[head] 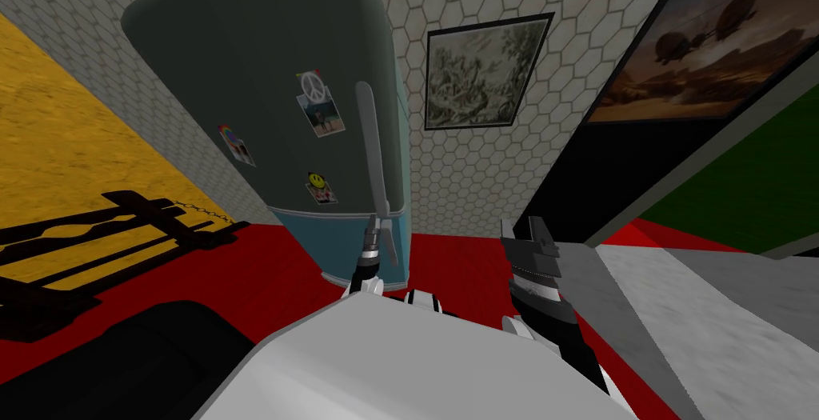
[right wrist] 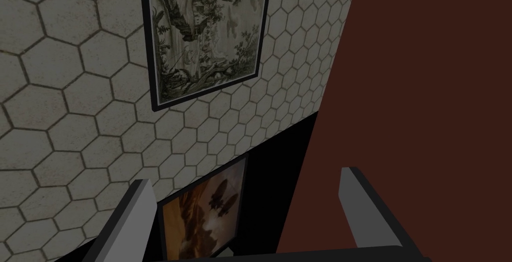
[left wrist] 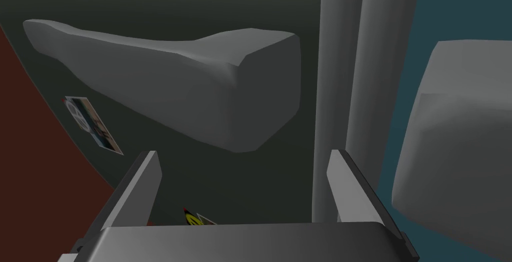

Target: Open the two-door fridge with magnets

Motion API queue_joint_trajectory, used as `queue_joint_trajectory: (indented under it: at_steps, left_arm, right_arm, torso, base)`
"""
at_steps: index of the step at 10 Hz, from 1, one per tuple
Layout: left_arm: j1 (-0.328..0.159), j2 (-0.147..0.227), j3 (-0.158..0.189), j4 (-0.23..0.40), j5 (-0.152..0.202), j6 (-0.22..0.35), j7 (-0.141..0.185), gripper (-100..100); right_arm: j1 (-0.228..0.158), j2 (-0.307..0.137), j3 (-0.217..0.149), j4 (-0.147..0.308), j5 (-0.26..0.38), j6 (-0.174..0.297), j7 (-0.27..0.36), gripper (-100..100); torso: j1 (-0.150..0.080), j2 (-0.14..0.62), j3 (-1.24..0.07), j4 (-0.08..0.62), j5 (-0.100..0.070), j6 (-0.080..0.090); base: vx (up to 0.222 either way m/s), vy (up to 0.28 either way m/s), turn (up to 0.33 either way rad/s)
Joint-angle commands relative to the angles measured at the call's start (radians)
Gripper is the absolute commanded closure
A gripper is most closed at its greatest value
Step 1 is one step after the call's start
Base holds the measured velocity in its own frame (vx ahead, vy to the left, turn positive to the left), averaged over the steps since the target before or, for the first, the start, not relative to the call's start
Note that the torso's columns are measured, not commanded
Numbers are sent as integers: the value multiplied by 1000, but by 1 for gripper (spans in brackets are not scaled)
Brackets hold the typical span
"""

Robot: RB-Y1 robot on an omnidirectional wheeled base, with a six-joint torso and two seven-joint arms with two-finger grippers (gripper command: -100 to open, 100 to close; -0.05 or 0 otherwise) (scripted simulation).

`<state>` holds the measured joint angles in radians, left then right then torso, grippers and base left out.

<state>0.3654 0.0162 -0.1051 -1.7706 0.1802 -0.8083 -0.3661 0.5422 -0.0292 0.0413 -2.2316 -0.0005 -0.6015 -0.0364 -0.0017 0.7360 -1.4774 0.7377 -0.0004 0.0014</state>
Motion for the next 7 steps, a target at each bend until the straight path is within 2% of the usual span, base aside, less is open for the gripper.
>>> queue_joint_trajectory:
  at_steps: [1,2,3,4,5,6,7]
  left_arm:
    - [2,-18,-49,-15,24,4,-79,-100]
    - [5,-31,-89,-26,46,7,-107,-100]
    - [5,-31,-89,-26,46,7,-135,-100]
    - [5,-31,-89,-26,46,7,-142,-100]
    - [9,-44,-129,-38,69,9,-182,-100]
    - [9,-44,-129,-38,69,9,-202,-100]
    - [12,-57,-169,-49,91,12,-235,-100]
  right_arm:
    - [0,0,0,0,0,0,0,0]
    - [0,0,0,0,0,0,0,0]
    - [0,0,0,0,0,0,0,0]
    - [0,0,0,0,0,0,0,0]
    - [0,0,0,0,0,0,0,0]
    - [0,0,0,0,0,0,0,0]
    - [0,0,0,0,0,0,0,0]
  torso:
    - [-1,-1,0,0,0,2]
    - [-1,0,0,0,0,0]
    - [0,1,0,1,0,1]
    - [0,1,1,0,0,0]
    - [-2,1,1,0,0,-1]
    - [1,2,1,0,0,-1]
    - [2,2,1,0,1,-1]
  base:
    - [1,75,-26]
    - [-10,92,-40]
    - [-4,76,-31]
    - [3,28,-2]
    - [1,53,-32]
    - [3,63,-23]
    - [10,79,-44]
